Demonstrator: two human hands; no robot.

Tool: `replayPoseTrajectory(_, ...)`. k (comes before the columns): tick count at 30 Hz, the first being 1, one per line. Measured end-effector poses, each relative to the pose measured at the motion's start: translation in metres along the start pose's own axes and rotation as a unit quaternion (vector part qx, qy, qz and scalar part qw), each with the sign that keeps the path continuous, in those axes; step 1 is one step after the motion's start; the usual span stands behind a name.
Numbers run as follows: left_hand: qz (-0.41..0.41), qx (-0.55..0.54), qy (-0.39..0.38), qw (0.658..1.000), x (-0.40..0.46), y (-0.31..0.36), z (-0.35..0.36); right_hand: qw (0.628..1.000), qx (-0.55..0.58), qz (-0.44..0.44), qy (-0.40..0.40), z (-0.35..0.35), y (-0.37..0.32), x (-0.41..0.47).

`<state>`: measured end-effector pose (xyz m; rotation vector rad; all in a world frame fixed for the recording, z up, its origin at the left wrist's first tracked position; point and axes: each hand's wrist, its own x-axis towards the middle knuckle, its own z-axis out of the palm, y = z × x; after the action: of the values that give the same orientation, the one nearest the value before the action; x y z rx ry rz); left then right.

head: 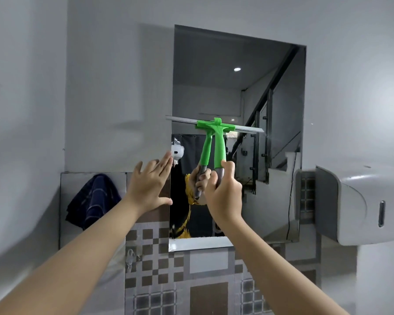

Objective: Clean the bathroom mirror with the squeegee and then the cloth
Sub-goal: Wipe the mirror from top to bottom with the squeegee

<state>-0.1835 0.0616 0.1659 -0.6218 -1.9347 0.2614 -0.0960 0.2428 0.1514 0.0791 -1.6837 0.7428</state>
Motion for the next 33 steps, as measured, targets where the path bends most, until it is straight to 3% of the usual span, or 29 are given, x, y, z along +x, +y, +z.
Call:
replayPoseTrajectory(8, 0.003, 0.011, -0.005, 1.0, -0.005, -0.001, 0.004, 0.984, -0.118, -0.126, -0.033, -0.034, 0.058, 0.006)
replayPoseTrajectory(19, 0.005, -0.006, 0.006, 1.0, -0.002, -0.002, 0.008, 0.966, -0.175, -0.177, -0.066, -0.108, 0.131, 0.02)
replayPoseTrajectory(27, 0.014, -0.005, 0.015, 1.0, 0.0, -0.002, 0.007, 0.983, -0.168, -0.056, -0.051, -0.161, 0.169, 0.013)
replayPoseTrajectory(33, 0.014, -0.005, 0.006, 1.0, 0.001, 0.0, 0.004, 0.994, -0.09, 0.038, -0.041, -0.144, 0.152, -0.007)
